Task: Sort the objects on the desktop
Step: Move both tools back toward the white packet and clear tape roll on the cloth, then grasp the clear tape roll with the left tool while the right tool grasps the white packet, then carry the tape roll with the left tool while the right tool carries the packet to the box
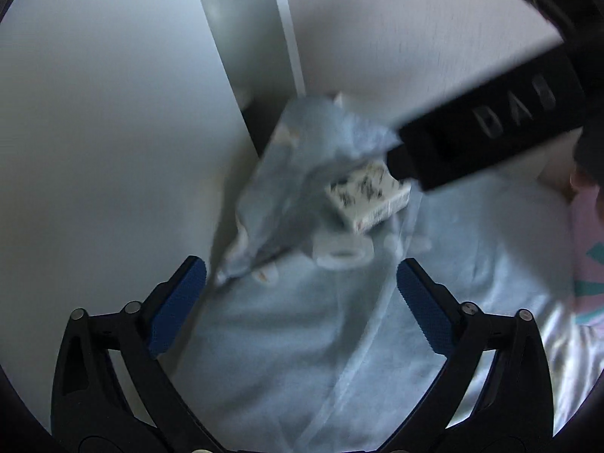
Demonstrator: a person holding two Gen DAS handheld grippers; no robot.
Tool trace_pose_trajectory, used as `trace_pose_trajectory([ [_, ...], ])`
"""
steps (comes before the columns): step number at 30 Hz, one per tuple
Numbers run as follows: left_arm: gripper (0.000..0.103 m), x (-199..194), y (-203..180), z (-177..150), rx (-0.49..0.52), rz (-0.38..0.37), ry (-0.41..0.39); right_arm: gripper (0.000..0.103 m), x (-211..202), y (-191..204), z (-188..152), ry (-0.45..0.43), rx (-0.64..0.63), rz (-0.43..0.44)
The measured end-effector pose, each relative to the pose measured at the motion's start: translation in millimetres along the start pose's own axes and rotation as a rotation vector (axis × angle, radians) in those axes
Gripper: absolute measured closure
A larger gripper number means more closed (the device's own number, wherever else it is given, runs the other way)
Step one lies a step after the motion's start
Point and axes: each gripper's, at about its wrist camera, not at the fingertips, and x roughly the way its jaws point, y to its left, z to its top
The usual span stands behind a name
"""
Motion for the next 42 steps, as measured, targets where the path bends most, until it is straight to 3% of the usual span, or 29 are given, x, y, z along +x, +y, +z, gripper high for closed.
trace_pose_trajectory([
  [4, 0.005, 11.9, -10.7, -6.6, -0.026, 0.022, 0.025, 0.0, 18.3, 4.7, 2.5, -0.001, -0.064, -0.002],
  [8, 0.009, 17.0, -13.5, -5.0, -0.058, -0.03, 0.039, 0.002, 29.6, 5.2, 5.5, 0.012, -0.114, -0.002],
  [12, 0.014, 21.0, -20.4, -2.1, -0.034, -0.071, 0.032, 0.011, 43.7, 5.1, 10.0, 0.048, -0.137, 0.078],
  [16, 0.02, 24.5, -23.6, -1.9, -0.023, -0.111, 0.042, 0.029, 59.8, 9.2, 16.5, 0.102, -0.173, 0.174],
  [28, 0.022, 19.4, -26.9, -2.8, 0.023, -0.107, 0.033, 0.042, 79.9, 17.7, 27.3, 0.15, -0.224, 0.198],
  [33, 0.034, 11.0, -29.2, -6.2, 0.031, -0.125, 0.03, 0.044, 79.5, 16.7, 28.7, 0.145, -0.246, 0.183],
  [38, 0.038, 2.4, -27.8, -10.9, 0.016, -0.138, 0.025, 0.045, 76.9, 11.8, 31.7, 0.128, -0.229, 0.19],
  [42, 0.053, -6.6, -27.3, -15.6, 0.007, -0.17, 0.023, 0.045, 74.5, 7.4, 34.5, 0.116, -0.221, 0.193],
])
